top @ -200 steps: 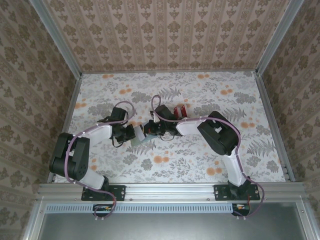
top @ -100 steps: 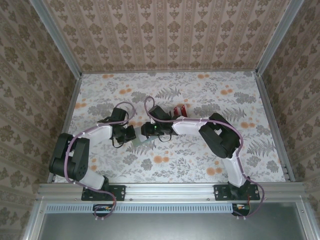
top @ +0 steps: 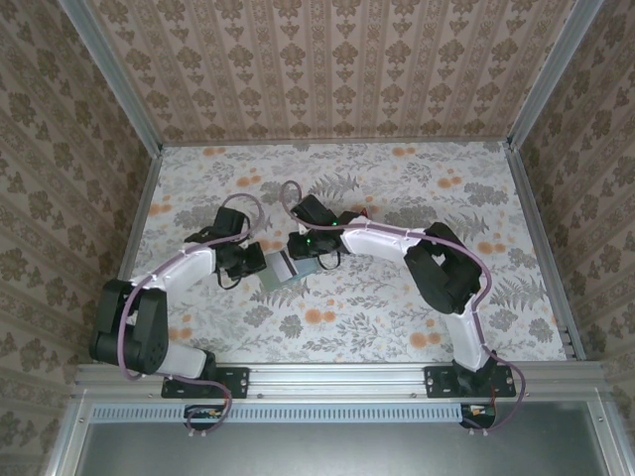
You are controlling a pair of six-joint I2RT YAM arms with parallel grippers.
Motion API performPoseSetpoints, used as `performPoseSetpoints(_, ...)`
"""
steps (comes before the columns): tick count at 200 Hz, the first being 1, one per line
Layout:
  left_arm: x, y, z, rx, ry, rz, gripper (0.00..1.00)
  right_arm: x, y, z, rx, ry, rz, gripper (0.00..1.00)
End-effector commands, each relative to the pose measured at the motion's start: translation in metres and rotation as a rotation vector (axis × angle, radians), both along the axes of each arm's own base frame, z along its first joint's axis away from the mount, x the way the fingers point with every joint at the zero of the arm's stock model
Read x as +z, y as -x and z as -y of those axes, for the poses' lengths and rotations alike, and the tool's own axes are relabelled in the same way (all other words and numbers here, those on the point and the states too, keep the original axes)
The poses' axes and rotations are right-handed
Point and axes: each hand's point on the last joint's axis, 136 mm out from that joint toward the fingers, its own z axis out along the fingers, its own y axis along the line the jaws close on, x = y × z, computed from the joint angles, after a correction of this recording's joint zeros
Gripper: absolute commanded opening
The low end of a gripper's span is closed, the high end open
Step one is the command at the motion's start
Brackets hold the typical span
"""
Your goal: Put the credit cards into the card holder
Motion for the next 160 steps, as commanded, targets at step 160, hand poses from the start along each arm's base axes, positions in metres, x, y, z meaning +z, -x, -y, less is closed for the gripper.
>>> performPoseSetpoints(160,-0.046,0.018,0.000,0.001,0.005,-0.110,0.09,-0.049,0.029,-0.023,0.157,0.148,-0.072,0.12)
